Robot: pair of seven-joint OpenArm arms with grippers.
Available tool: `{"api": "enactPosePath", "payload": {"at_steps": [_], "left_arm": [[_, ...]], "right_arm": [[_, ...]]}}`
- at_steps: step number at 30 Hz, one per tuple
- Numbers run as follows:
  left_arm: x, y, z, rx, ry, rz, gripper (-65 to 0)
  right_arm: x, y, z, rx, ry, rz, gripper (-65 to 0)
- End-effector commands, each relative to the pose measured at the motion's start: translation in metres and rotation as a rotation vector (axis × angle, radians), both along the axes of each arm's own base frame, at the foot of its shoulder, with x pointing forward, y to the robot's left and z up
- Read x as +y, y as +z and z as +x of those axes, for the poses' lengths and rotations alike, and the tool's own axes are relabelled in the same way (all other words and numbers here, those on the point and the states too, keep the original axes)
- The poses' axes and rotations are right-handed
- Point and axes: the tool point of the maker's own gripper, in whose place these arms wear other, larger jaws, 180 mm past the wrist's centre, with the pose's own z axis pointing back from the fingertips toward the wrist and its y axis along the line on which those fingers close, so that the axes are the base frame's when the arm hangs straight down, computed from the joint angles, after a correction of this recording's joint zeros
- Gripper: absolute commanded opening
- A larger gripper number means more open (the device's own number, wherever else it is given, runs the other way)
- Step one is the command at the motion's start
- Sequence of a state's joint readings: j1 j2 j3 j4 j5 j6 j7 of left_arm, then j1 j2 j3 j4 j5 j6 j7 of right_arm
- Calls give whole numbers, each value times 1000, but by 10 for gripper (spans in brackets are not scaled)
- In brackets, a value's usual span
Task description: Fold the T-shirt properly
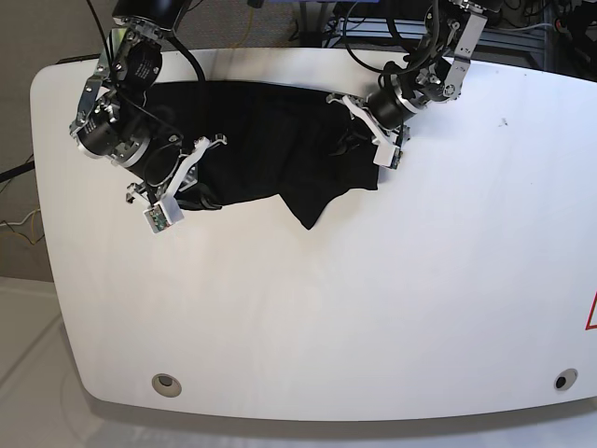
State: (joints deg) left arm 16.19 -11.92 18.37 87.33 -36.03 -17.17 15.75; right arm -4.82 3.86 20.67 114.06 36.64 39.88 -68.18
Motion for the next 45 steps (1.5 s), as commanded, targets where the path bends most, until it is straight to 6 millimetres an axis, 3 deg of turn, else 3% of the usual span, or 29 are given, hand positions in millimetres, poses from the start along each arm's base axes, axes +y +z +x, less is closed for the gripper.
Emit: {"api": "enactPosePath", "payload": {"at_steps": [1, 6, 17, 22, 30, 37, 45], "left_arm": [[1, -3, -3, 14, -14, 17, -631], [3, -9, -5, 31, -11, 24, -631], [6, -20, -9, 60, -5, 33, -631], [6, -20, -9, 60, -5, 33, -631], [6, -20, -9, 60, -5, 33, -631], [6, -20, -9, 60, -5, 33, -631], [6, -20, -9, 60, -5, 33, -631]], "right_arm": [[17, 27, 3, -80, 50, 121, -650], [46, 36, -3, -88, 143, 194, -650], [115, 31, -25, 18, 293, 280, -650], [131, 23, -31, 85, 302, 296, -650], [122, -17, -33, 178, 263, 185, -650], [91, -70, -41, 292, 204, 13, -650], [60, -83, -43, 258, 156, -51, -650]]}}
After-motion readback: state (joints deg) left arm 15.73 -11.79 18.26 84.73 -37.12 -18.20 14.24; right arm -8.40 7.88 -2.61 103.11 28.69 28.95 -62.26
